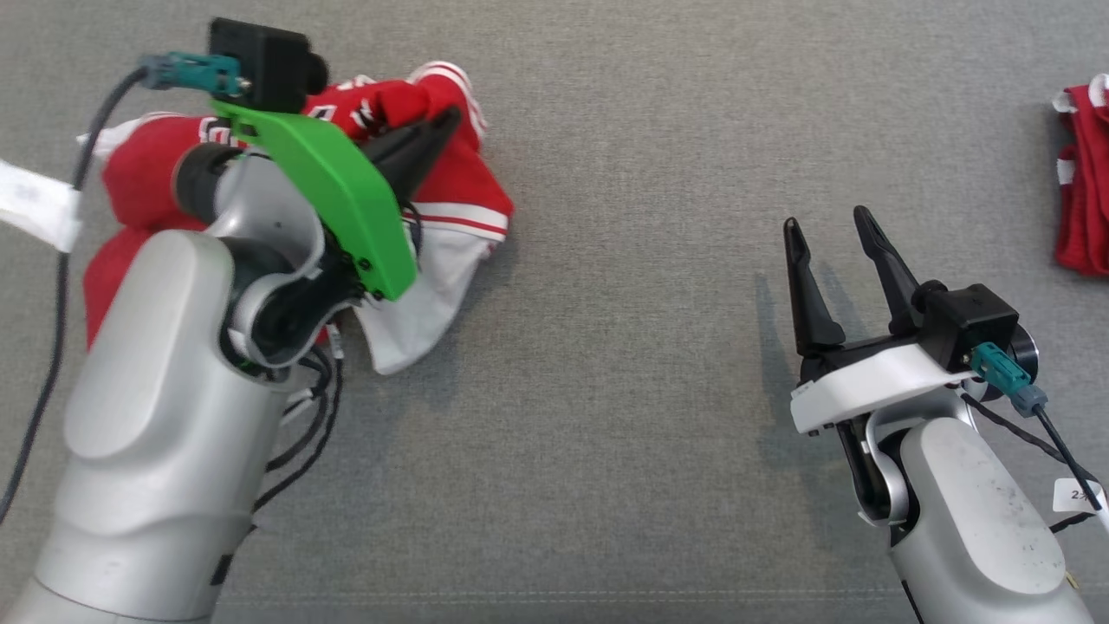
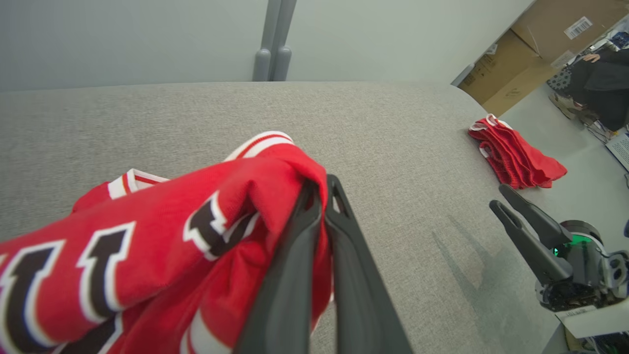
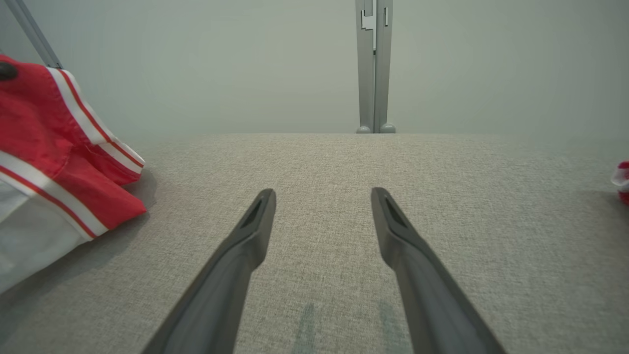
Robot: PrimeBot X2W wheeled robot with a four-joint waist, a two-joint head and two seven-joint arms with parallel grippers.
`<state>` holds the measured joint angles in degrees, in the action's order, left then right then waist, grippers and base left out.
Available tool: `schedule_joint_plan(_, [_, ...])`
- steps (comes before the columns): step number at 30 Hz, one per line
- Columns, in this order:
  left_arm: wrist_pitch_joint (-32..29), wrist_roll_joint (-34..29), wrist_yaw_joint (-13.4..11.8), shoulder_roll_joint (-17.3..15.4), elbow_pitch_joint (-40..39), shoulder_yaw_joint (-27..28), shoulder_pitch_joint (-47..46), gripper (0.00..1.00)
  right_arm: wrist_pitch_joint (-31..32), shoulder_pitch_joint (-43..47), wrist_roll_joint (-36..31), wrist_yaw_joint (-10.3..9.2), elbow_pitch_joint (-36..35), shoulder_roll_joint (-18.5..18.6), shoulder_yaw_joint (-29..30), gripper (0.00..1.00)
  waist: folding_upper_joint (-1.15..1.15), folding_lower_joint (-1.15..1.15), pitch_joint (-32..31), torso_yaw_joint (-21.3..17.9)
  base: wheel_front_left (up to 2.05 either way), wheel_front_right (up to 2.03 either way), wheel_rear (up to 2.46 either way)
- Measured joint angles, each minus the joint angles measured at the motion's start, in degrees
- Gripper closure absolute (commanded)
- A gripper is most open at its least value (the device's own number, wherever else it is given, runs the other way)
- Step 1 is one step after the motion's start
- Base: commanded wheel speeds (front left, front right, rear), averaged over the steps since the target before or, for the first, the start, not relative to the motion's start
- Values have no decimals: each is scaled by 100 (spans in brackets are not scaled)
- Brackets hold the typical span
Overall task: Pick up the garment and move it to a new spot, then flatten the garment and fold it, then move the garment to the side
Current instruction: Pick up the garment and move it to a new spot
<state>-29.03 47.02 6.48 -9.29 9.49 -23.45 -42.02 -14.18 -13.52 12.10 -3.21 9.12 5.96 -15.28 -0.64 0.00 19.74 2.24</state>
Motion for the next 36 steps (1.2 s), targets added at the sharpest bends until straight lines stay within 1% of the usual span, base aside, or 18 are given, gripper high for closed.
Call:
schedule_joint_plan(5, [-292,87,7,483,-112,-566,-21,100,-26,47,92,-94,12,-65,153,0,0,0,-29,-369,0,0,0])
schedule_joint_plan(10, [-396,86,7,835,-94,-895,-164,100,-34,149,145,-151,-116,-140,310,0,0,0,-33,-747,0,0,0])
schedule_joint_plan(11, [-396,86,7,835,-94,-895,-164,100,-34,149,145,-151,-116,-140,310,0,0,0,-33,-747,0,0,0])
schedule_joint_plan(13, [-457,86,7,850,-70,-1040,-228,100,-35,159,153,-153,-180,-192,367,0,0,0,-29,-901,0,0,0])
schedule_joint_plan(16, [-471,86,-29,829,13,-1078,-297,100,-40,249,162,-203,-245,-241,397,0,0,0,-20,-1130,0,0,0])
schedule_joint_plan(20, [-414,59,-209,809,255,-1071,-511,100,-40,364,212,-242,-283,-258,397,0,0,0,0,-1440,0,0,0])
schedule_joint_plan(24, [-246,-57,-477,776,665,-880,-593,100,-41,374,237,-243,-304,-279,339,0,0,0,33,-1748,0,0,0])
schedule_joint_plan(28, [-110,-113,-659,739,861,-780,-662,100,-41,378,261,-233,-298,-294,186,0,0,0,73,-2059,0,0,0])
schedule_joint_plan(29, [-25,-151,-682,739,882,-750,-684,100,-41,378,261,-192,-290,-301,140,0,0,0,84,-2135,0,0,0])
schedule_joint_plan(30, [81,-202,-722,742,925,-700,-716,95,-41,377,261,-179,-276,-310,77,0,0,0,95,-2214,0,0,0])
schedule_joint_plan(32, [227,-342,-758,725,1070,-622,-779,100,-41,372,263,-110,-218,-320,-60,0,0,0,113,-2367,0,0,0])
schedule_joint_plan(34, [346,-436,-780,658,1237,-571,-775,100,-41,358,263,-36,-143,-332,-200,0,0,0,122,-2524,0,0,0])
schedule_joint_plan(35, [392,-445,-802,644,1295,-557,-771,100,-41,358,264,-32,-127,-347,-207,0,0,0,123,-2598,0,0,0])
schedule_joint_plan(36, [423,-445,-803,635,1347,-546,-769,96,-41,357,269,-32,-127,-353,-198,0,0,0,122,-2672,0,0,0])
